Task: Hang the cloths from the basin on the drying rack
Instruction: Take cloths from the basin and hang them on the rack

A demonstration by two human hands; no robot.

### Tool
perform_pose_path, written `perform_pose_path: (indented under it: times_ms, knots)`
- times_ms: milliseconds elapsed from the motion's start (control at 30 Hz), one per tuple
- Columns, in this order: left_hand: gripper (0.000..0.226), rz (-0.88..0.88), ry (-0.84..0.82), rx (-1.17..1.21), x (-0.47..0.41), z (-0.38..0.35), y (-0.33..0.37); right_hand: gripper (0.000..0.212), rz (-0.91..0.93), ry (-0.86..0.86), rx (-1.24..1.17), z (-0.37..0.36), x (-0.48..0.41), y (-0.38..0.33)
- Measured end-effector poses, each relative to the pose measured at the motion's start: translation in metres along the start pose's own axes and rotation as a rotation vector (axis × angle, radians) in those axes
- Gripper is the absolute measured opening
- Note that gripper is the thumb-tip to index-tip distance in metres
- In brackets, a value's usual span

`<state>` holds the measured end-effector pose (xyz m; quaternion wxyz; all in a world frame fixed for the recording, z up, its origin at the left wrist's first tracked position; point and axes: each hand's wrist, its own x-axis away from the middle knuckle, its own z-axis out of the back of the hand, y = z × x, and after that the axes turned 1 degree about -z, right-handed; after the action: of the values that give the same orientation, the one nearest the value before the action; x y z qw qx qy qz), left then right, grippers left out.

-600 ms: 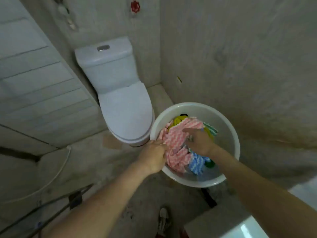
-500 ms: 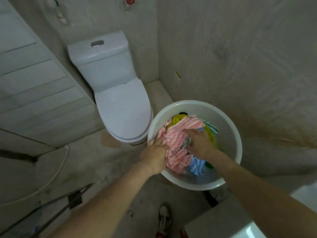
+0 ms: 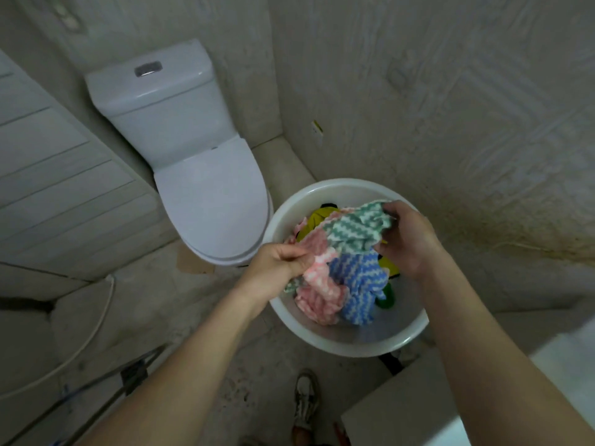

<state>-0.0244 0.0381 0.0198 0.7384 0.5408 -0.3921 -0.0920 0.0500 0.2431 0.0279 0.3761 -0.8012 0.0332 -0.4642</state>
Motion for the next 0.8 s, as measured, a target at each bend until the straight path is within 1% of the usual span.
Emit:
perform_pose_path:
  times_ms: [33, 67, 100, 167, 233, 267, 300, 333, 367, 400, 433, 467, 500, 533, 567, 600, 633, 667, 700, 733, 767, 800]
  knots:
    - [0.019, -0.027, 0.009, 0.064, 0.003, 0.002, 0.007, 0.021, -0.038, -0.056, -0.058, 0.002, -0.001, 0.001]
    - [0.015, -0.068, 0.015, 0.107, 0.006, 0.004, 0.013, 0.02, -0.052, -0.091, -0.055, 0.001, 0.001, 0.002]
    - [0.011, -0.115, 0.018, 0.135, 0.009, 0.006, 0.02, 0.017, -0.039, -0.118, -0.025, -0.001, 0.002, 0.005]
    - [0.012, -0.204, 0.014, 0.137, 0.014, 0.008, 0.031, 0.026, 0.054, -0.163, 0.055, -0.005, 0.009, 0.009]
    - [0.013, -0.242, 0.014, 0.094, 0.017, 0.008, 0.039, 0.031, 0.135, -0.32, 0.115, -0.012, 0.019, 0.014]
    - [0.014, -0.249, 0.017, 0.076, 0.016, 0.01, 0.04, 0.032, 0.15, -0.405, 0.178, -0.015, 0.022, 0.016]
    - [0.015, -0.25, 0.022, 0.064, 0.015, 0.011, 0.042, 0.033, 0.155, -0.449, 0.282, -0.015, 0.021, 0.017]
    - [0.018, -0.251, 0.042, 0.061, 0.015, 0.014, 0.043, 0.033, 0.18, -0.449, 0.453, -0.018, 0.018, 0.017]
    - [0.02, -0.248, 0.067, 0.081, 0.014, 0.018, 0.044, 0.035, 0.251, -0.387, 0.694, -0.019, 0.011, 0.018]
    - [0.023, -0.239, 0.098, 0.128, 0.012, 0.021, 0.044, 0.041, 0.341, -0.31, 0.989, -0.021, 0.0, 0.02]
    - [0.026, -0.218, 0.131, 0.194, 0.012, 0.024, 0.044, 0.052, 0.412, -0.268, 1.287, -0.023, -0.014, 0.028]
    - [0.027, -0.195, 0.16, 0.245, 0.013, 0.027, 0.044, 0.061, 0.426, -0.251, 1.52, -0.025, -0.027, 0.041]
    - [0.026, -0.176, 0.188, 0.271, 0.015, 0.028, 0.042, 0.062, 0.406, -0.225, 1.683, -0.027, -0.04, 0.057]
    - [0.023, -0.161, 0.212, 0.266, 0.017, 0.03, 0.039, 0.056, 0.411, -0.16, 1.797, -0.029, -0.052, 0.074]
    - [0.02, -0.144, 0.216, 0.252, 0.019, 0.031, 0.036, 0.045, 0.437, -0.05, 1.867, -0.029, -0.061, 0.086]
    - [0.018, -0.123, 0.21, 0.231, 0.022, 0.034, 0.031, 0.036, 0.472, 0.053, 1.869, -0.032, -0.064, 0.093]
    - [0.018, -0.103, 0.2, 0.207, 0.025, 0.037, 0.027, 0.029, 0.536, 0.113, 1.815, -0.034, -0.062, 0.093]
    - [0.019, -0.088, 0.197, 0.186, 0.027, 0.039, 0.024, 0.023, 0.618, 0.11, 1.714, -0.035, -0.059, 0.088]
    - [0.018, -0.076, 0.21, 0.173, 0.028, 0.042, 0.021, 0.018, 0.663, 0.049, 1.571, -0.038, -0.052, 0.076]
    - [0.017, -0.073, 0.238, 0.165, 0.03, 0.043, 0.019, 0.019, 0.687, -0.02, 1.39, -0.04, -0.042, 0.063]
    - [0.017, -0.073, 0.272, 0.167, 0.033, 0.045, 0.018, 0.02, 0.652, -0.074, 1.15, -0.046, -0.026, 0.049]
    - [0.018, -0.073, 0.293, 0.174, 0.034, 0.045, 0.018, 0.018, 0.559, -0.127, 0.882, -0.049, -0.01, 0.038]
